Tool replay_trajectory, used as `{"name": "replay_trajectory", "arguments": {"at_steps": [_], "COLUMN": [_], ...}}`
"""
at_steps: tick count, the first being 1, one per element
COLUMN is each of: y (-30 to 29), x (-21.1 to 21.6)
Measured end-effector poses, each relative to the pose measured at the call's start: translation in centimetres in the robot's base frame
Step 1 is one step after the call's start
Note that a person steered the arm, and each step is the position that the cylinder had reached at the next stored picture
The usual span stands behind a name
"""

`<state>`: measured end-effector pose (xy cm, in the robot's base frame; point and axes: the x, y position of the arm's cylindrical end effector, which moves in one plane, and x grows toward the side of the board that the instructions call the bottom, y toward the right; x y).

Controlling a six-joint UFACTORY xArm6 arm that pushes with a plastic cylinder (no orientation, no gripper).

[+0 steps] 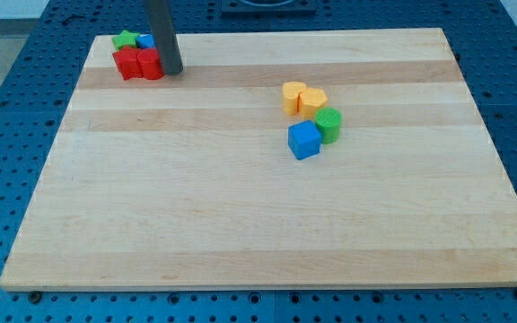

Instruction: Move blue cube towards center

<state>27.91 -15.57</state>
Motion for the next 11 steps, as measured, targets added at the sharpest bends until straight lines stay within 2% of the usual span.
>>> {"name": "replay_trajectory", "arguments": {"at_steps": [2, 3, 5, 7, 8, 9, 11], "y": [0.4, 1.9, 5.5, 13.8, 22.4, 25.4, 19.2], "x": [1.1, 3.3, 13.3, 21.9, 22.0, 20.2, 15.6]}}
